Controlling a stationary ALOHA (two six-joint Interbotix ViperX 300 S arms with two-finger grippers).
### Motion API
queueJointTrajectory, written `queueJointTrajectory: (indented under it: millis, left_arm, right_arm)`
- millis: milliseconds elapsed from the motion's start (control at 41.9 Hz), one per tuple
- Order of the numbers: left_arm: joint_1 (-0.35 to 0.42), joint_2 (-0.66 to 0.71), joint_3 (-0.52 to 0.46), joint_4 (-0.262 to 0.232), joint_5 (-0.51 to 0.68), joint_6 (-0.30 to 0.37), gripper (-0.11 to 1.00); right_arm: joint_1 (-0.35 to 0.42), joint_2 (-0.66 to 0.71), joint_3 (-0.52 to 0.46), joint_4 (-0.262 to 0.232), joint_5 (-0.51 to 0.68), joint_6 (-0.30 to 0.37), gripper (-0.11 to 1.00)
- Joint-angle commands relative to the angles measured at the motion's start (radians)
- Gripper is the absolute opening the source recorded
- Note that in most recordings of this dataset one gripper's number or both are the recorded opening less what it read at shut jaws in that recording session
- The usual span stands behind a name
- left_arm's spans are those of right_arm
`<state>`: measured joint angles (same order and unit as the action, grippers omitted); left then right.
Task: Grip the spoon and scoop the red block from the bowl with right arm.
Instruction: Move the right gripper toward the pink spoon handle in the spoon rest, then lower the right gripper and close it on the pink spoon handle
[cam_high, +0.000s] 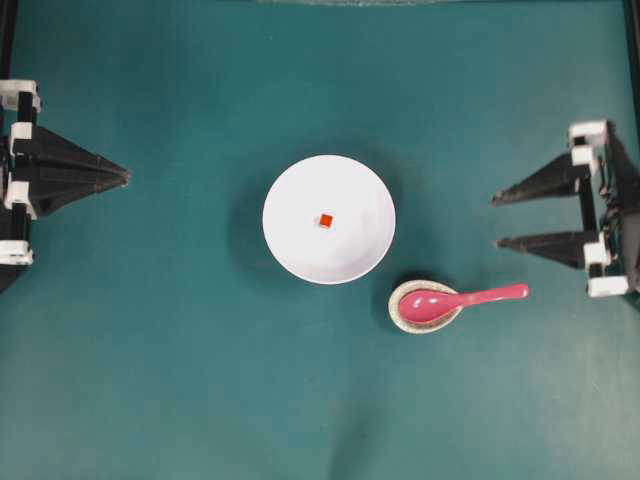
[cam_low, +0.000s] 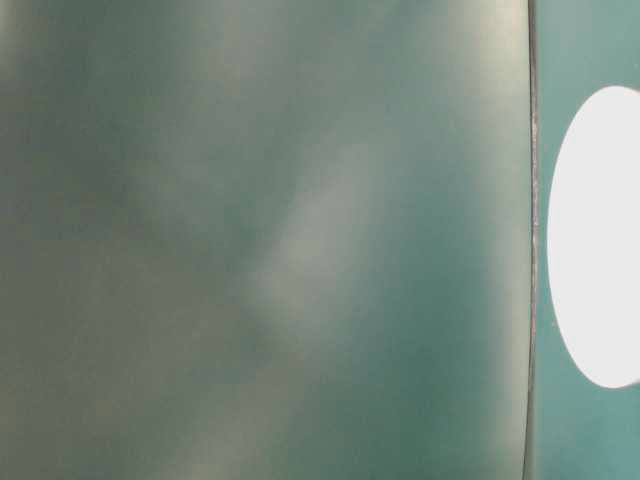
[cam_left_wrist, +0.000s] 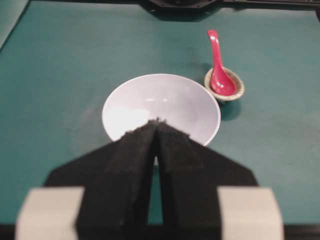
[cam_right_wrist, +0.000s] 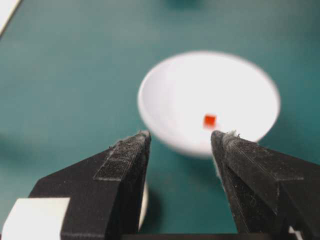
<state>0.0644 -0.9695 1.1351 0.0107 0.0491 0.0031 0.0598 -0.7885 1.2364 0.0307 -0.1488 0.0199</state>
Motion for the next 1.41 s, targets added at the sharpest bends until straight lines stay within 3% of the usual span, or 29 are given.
queueJointTrajectory:
  millis: [0,358,621,956,1386]
  left_arm:
    - [0.015,0.003,-0.031,0.003,0.006,0.002,0.01]
    - [0.029,0.002,-0.031,0.003,0.012,0.003,0.0]
    - [0.031,0.002,-0.031,0.003,0.014,0.003,0.0]
    - [0.031,0.002,-0.031,0.003,0.017,0.005,0.01]
    - [0.029,0.002,-0.031,0.003,0.023,0.005,0.01]
  right_arm:
    - [0.037,0.034,0.014,0.006,-0.061,0.0,0.57]
    - [0.121,0.227,0.141,0.074,-0.374,0.0,0.57]
    - [0.181,0.394,0.179,0.123,-0.555,0.0,0.57]
    - [0.23,0.522,0.178,0.17,-0.588,0.0,0.57]
    - [0.23,0.569,0.16,0.172,-0.538,0.0,0.57]
